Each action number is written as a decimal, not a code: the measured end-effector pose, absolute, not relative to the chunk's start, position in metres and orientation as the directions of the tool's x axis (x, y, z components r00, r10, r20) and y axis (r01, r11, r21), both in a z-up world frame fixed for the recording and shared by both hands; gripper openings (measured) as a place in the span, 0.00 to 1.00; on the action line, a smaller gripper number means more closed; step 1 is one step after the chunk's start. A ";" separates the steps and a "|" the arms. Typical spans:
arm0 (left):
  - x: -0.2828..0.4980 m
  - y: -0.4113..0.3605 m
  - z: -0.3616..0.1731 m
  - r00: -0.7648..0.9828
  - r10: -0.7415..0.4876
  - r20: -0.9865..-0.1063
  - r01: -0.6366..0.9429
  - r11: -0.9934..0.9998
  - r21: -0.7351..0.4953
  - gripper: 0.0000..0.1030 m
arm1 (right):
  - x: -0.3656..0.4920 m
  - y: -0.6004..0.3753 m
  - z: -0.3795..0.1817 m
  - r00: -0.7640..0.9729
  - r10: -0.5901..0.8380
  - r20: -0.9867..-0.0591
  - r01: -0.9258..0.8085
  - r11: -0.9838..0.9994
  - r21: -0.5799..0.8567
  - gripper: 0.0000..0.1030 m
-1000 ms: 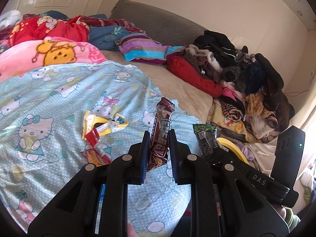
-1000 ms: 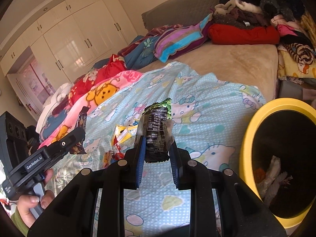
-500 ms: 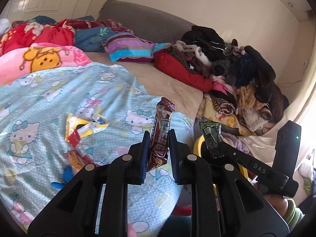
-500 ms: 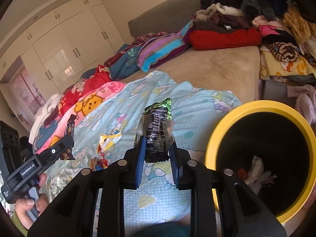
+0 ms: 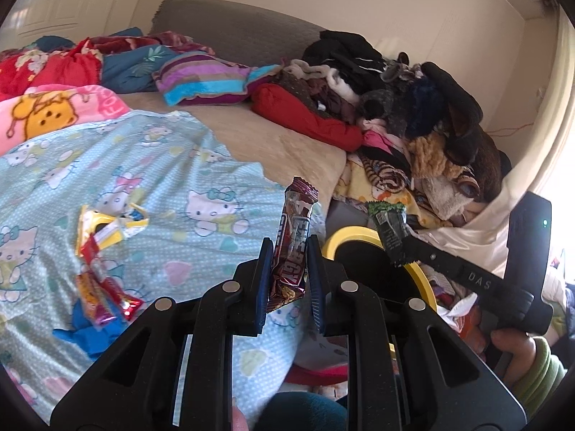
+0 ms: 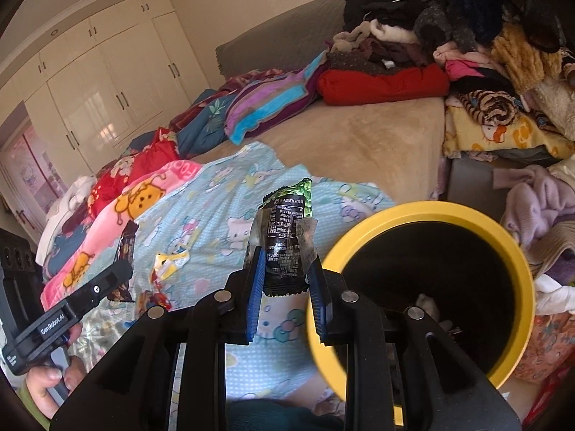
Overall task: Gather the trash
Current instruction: 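Carry the brown and black wrappers in both tools over the bin, then open both tools to drop the wrappers into the bin, then withdraw both open tools from the bin and move toward the blanket, then close the left tool on the blue glove while the right tool grasps the red wrapper, then carry the blue glove and red wrapper in both tools over the bin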
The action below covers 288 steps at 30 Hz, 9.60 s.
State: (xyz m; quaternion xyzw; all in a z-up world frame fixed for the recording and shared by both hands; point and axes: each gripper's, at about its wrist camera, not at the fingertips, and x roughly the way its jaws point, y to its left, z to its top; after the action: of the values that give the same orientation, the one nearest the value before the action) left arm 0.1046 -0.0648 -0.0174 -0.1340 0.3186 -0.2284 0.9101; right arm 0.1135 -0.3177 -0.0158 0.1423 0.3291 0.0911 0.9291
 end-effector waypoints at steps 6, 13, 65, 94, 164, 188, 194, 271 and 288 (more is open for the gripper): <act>0.103 -0.087 -0.018 0.670 -0.530 -0.520 0.373 0.846 -0.381 0.13 | 0.108 -0.346 -0.018 0.783 0.231 -0.577 -0.019 0.937 0.349 0.22; 0.100 -0.110 -0.019 0.649 -0.551 -0.525 0.411 0.834 -0.367 0.13 | 0.103 -0.367 -0.024 0.795 0.166 -0.584 0.038 0.947 0.320 0.22; 0.134 -0.232 -0.067 0.487 -0.615 -0.620 0.550 0.768 -0.330 0.13 | 0.103 -0.461 -0.074 0.752 0.025 -0.659 0.276 0.895 0.350 0.23; 0.124 -0.185 -0.041 0.618 -0.557 -0.555 0.447 0.830 -0.334 0.89 | 0.105 -0.440 -0.064 0.767 0.029 -0.641 0.253 0.904 0.343 0.57; 0.080 0.062 -0.038 0.827 -0.197 -0.526 0.007 0.940 -0.340 0.89 | 0.113 -0.176 -0.051 0.664 0.422 -0.617 -0.350 0.905 0.242 0.61; 0.084 0.098 -0.124 0.661 -0.264 -0.703 -0.005 0.935 -0.355 0.55 | 0.180 -0.086 -0.120 0.450 0.495 -0.743 -0.450 0.845 0.290 0.43; 0.091 0.096 -0.136 0.638 -0.301 -0.708 -0.008 0.917 -0.398 0.49 | 0.195 -0.075 -0.138 0.411 0.487 -0.770 -0.444 0.845 0.298 0.39; 0.080 -0.064 -0.017 0.695 -0.521 -0.496 0.392 0.852 -0.346 0.03 | 0.122 -0.299 -0.048 0.729 0.357 -0.584 -0.093 0.897 0.432 0.10; 0.083 -0.117 -0.015 0.647 -0.589 -0.484 0.489 0.808 -0.330 0.03 | 0.109 -0.365 -0.049 0.765 0.244 -0.596 0.046 0.902 0.429 0.10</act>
State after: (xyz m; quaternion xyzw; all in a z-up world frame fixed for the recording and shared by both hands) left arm 0.0826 -0.1170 -0.0149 -0.0847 0.2959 -0.2983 0.9035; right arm 0.1092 -0.3650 -0.0490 0.2148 0.3385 0.0541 0.9145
